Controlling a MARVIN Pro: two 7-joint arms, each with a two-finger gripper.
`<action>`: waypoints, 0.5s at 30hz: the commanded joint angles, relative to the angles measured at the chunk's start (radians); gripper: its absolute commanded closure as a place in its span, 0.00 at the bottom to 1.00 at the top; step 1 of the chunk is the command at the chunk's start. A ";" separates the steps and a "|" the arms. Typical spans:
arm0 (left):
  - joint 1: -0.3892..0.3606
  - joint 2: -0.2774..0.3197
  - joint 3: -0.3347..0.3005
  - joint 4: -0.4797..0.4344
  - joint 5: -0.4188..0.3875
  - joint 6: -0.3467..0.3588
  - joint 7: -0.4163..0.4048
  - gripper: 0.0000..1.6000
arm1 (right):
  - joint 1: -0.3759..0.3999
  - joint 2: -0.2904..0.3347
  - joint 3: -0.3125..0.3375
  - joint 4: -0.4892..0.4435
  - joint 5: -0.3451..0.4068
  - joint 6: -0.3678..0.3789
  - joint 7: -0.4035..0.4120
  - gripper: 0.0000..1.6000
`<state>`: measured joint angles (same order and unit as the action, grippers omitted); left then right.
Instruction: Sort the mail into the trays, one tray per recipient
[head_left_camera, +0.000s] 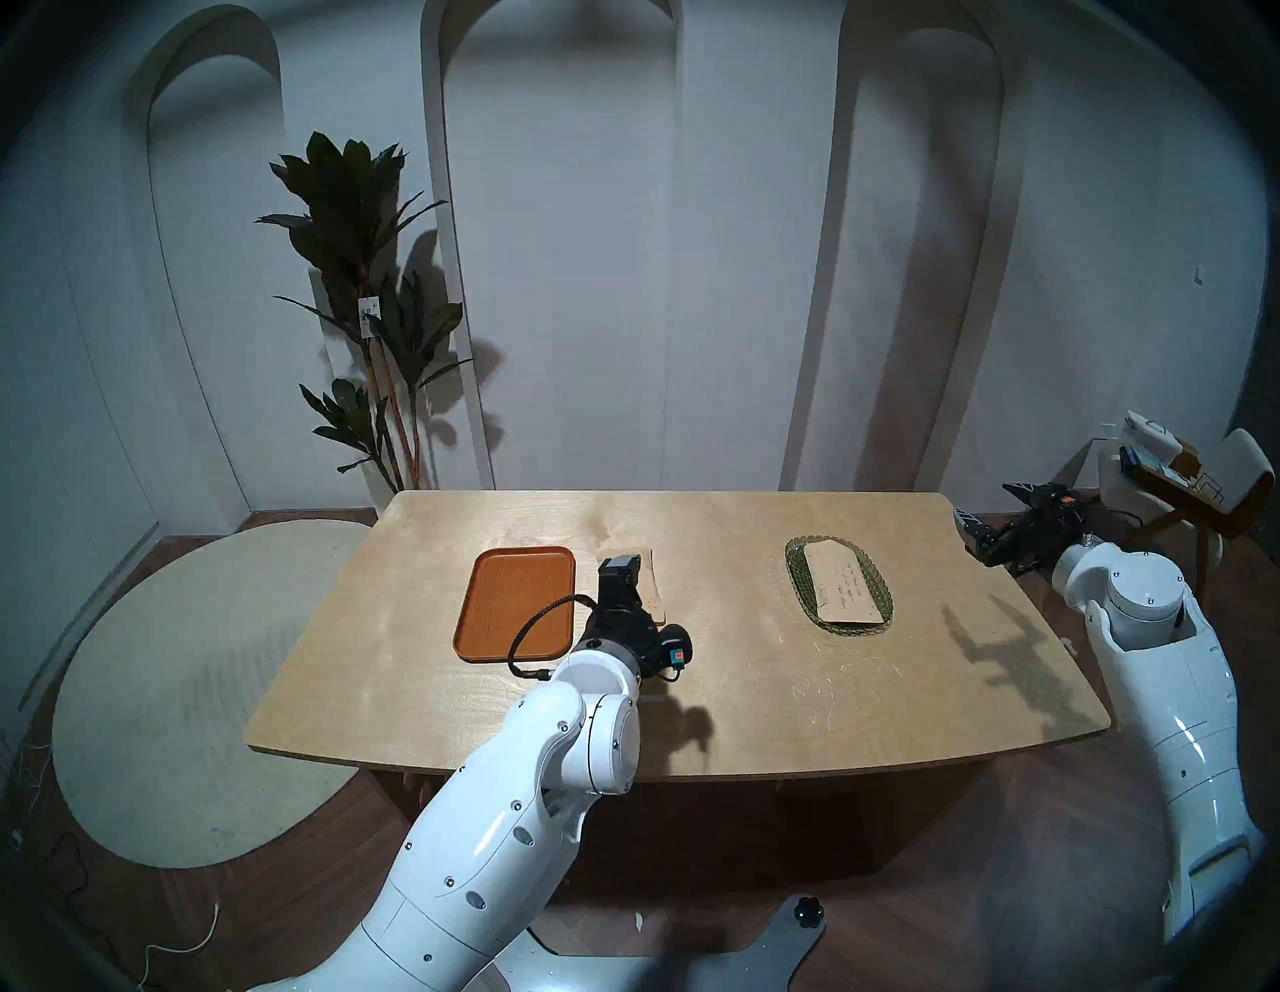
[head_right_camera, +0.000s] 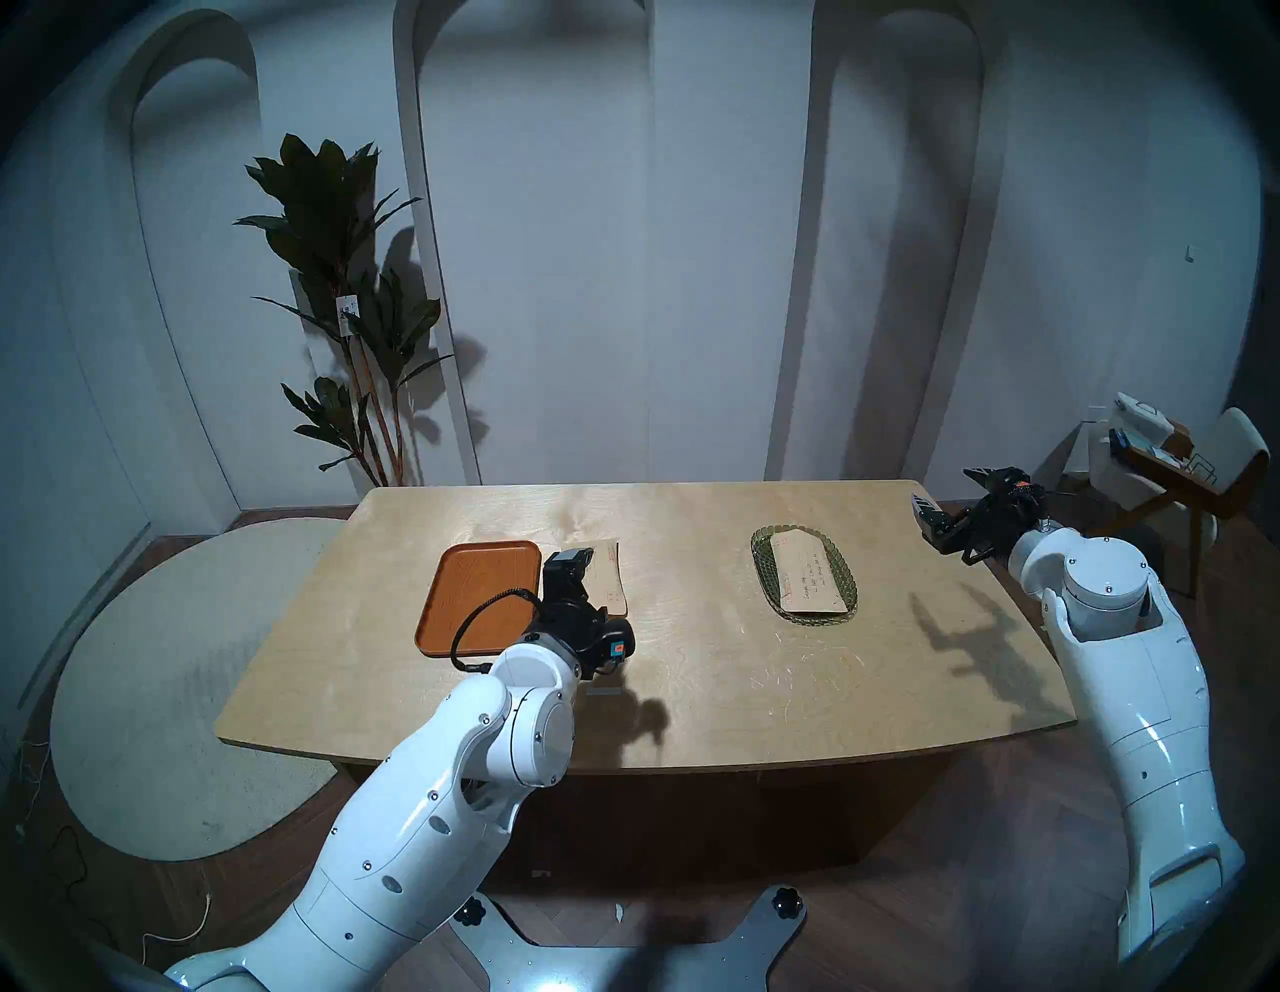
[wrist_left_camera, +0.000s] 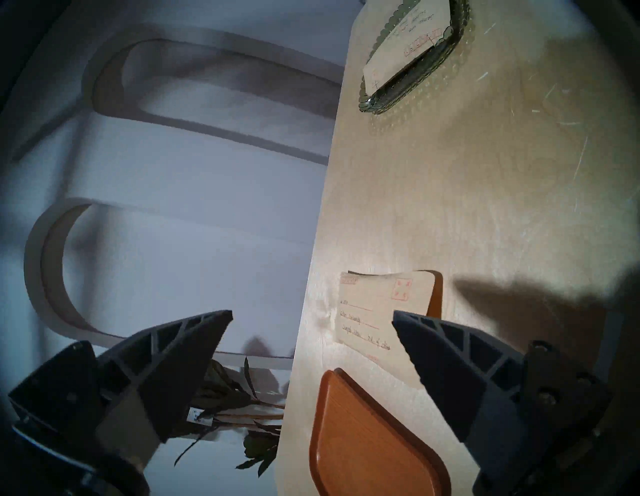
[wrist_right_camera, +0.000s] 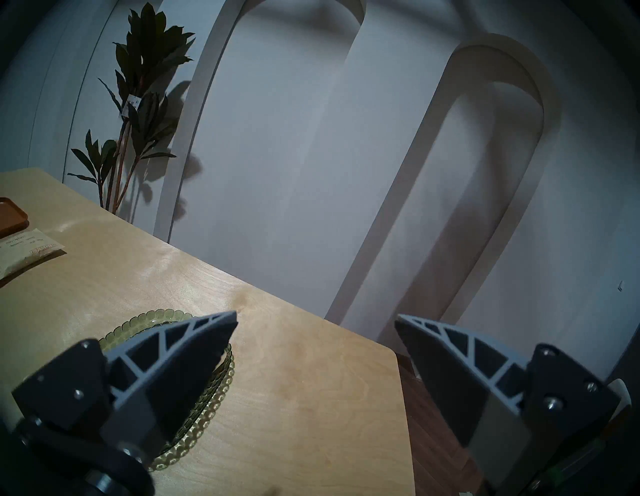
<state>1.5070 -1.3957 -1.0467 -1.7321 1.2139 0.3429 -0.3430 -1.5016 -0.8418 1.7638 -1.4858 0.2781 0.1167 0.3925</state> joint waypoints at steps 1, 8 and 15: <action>-0.112 -0.015 -0.006 -0.004 0.030 -0.040 -0.122 0.00 | 0.009 0.008 0.007 -0.014 0.000 -0.010 0.001 0.00; -0.160 -0.013 -0.005 0.018 0.035 -0.030 -0.240 0.00 | 0.008 0.009 0.007 -0.014 0.000 -0.011 0.001 0.00; -0.138 -0.042 -0.026 0.045 0.022 -0.009 -0.245 0.00 | 0.008 0.010 0.007 -0.014 0.001 -0.013 0.001 0.00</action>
<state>1.3891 -1.4021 -1.0498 -1.6973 1.2493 0.3095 -0.5999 -1.5018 -0.8404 1.7635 -1.4858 0.2796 0.1157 0.3916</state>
